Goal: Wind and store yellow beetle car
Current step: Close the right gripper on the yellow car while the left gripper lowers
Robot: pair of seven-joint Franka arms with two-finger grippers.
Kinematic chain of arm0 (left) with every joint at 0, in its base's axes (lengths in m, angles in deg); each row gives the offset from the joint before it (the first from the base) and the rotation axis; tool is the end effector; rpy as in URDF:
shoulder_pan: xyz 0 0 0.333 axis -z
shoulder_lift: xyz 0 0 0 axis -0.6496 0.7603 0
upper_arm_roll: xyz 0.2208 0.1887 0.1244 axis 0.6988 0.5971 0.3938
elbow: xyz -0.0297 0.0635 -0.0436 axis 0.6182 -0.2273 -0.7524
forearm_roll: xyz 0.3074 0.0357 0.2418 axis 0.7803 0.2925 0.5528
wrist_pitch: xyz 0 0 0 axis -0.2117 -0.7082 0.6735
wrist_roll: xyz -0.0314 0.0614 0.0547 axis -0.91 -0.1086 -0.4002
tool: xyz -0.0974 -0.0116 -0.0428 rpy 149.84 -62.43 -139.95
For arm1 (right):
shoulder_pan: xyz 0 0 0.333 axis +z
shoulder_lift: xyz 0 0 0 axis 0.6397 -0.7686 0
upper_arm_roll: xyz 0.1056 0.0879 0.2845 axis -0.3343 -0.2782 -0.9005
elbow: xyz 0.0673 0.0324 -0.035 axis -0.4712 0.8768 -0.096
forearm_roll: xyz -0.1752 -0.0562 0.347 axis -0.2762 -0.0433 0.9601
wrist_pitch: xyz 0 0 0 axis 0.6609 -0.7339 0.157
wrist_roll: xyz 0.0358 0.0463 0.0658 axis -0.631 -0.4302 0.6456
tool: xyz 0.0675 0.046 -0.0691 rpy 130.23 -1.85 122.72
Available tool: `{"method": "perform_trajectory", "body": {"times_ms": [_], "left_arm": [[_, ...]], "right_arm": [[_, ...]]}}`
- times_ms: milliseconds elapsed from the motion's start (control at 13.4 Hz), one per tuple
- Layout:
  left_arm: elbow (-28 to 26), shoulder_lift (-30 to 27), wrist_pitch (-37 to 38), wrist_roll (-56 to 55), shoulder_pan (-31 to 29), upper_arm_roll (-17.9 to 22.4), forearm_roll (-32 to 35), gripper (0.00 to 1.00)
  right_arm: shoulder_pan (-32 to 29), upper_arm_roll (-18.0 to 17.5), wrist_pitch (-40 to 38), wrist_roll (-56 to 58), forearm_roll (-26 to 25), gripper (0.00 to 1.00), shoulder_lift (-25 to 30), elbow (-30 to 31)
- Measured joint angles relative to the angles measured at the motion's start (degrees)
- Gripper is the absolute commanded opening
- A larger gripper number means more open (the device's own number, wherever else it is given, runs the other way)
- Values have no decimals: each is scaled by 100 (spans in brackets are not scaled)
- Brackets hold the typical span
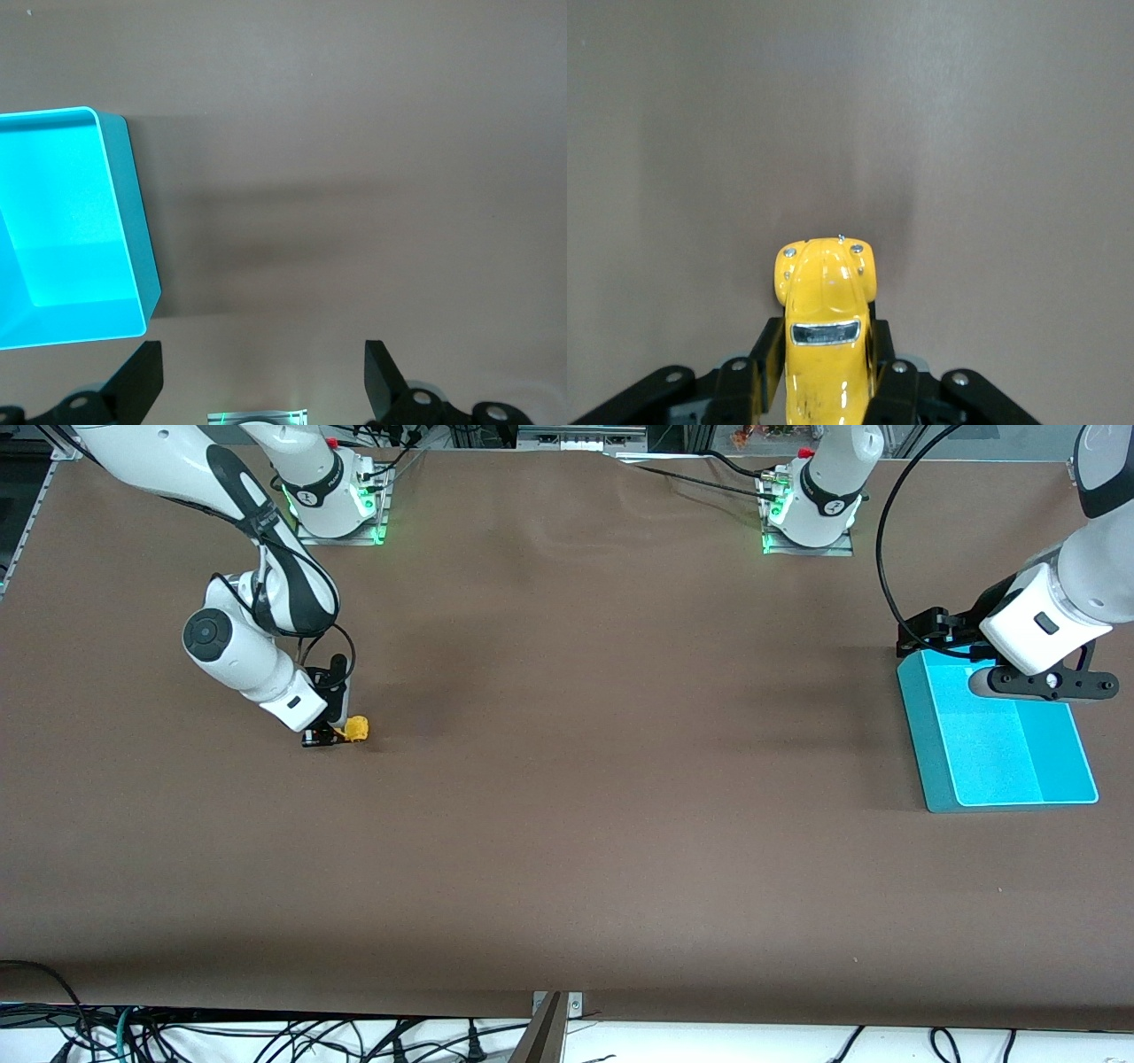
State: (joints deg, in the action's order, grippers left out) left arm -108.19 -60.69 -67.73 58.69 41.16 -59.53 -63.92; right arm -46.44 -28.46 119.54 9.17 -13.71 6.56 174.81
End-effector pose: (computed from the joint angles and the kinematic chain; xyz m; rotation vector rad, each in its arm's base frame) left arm 0.5687 -0.0547 0.5730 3.0911 -0.0539 -0.2916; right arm 0.5128 0.0858 0.1995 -2.1348 -2.2359 -0.1375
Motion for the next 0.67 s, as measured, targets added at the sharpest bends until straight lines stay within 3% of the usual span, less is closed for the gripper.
{"method": "perform_trajectory", "body": {"times_ms": [672], "left_arm": [[0,154,0,0,-60,6,-135,100]], "right_arm": [[-57,-14,19,-52,0,0,-40,24]]}}
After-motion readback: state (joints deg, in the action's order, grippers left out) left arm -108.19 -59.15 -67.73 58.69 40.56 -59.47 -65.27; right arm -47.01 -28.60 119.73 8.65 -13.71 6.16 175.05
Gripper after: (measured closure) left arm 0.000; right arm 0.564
